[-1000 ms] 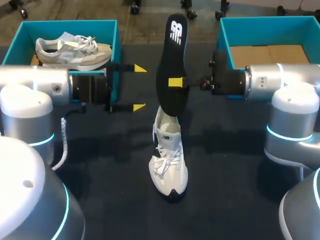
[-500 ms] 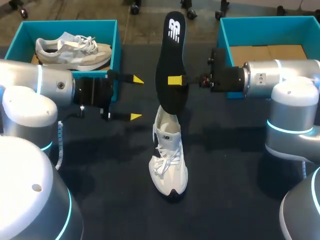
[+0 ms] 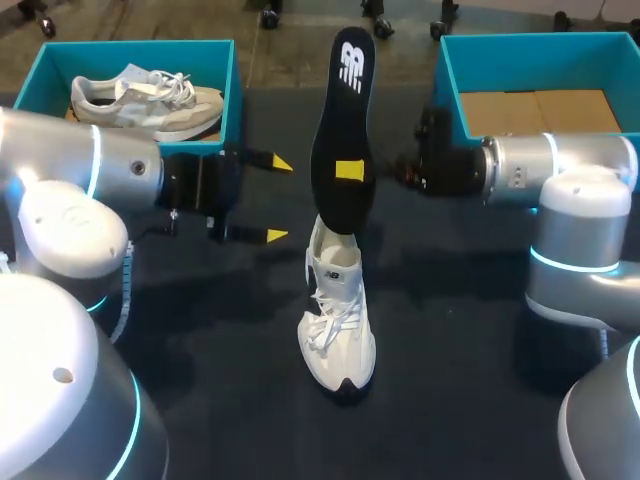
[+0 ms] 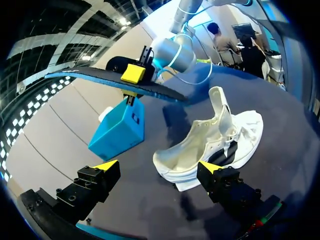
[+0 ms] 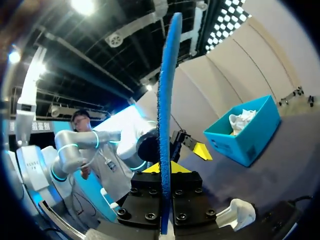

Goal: Take the shoe out of the shoebox, open the shoe tongue, remove and reinsert the insole, then place the shoe into the shoebox

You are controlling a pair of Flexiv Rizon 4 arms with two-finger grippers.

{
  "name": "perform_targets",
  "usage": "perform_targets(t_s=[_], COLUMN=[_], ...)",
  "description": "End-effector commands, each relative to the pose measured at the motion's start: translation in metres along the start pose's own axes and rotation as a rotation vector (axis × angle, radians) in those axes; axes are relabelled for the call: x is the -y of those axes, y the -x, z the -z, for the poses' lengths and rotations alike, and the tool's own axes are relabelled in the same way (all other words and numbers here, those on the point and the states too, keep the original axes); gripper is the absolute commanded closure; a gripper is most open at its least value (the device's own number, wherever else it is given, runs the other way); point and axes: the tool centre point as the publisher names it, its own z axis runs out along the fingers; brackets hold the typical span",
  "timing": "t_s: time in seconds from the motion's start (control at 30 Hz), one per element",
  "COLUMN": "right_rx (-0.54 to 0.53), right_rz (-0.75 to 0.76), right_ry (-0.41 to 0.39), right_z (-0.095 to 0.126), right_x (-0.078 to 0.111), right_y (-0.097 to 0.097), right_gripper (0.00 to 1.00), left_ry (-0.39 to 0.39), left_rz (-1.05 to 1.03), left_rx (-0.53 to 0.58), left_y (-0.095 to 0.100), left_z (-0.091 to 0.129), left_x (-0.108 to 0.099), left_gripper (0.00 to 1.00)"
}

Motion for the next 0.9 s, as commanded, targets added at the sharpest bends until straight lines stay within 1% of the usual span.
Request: perform_targets(t_s=[0.03,0.2,0.23,0.77,0.83,0.9], right_rx=[-0.043,-0.059,-0.068,-0.068,-0.068,-0.061], right_rz=[0.003,0.024,0.028,0.028,0.028,0.069], right_ry=[-0.008,-0.01,0.0,0.0,0.0,-0.007], right_z=[-0.0035,-0.0062,-0.0068,-0.0068,-0.0068,-0.0063], right_x=[0.0031,0.0048,0.0053,0.0053,0.0053,0.0069], right_y=[0.0149,0.0182,0.0184,0.0184,0.0184,0.0246], right_gripper=[1.0,1.0,1.0,1.0,1.0,1.0], left_ry=[0.0,0.0,0.0,0.0,0.019,0.029], left_rz=[-0.001,-0.001,-0.001,-0.001,0.0,0.02], left_rx=[0.002,0.002,0.002,0.002,-0.012,-0.034], left_y=[-0.0009,-0.0009,-0.0009,-0.0009,-0.0029,-0.0062], left_z=[0.0001,0.0001,0.0001,0.0001,-0.0001,-0.0021], left_x=[-0.0001,-0.0001,-0.0001,-0.0001,-0.0024,-0.0069], left_gripper=[0.0,0.0,0.0,0.0,0.0,0.0])
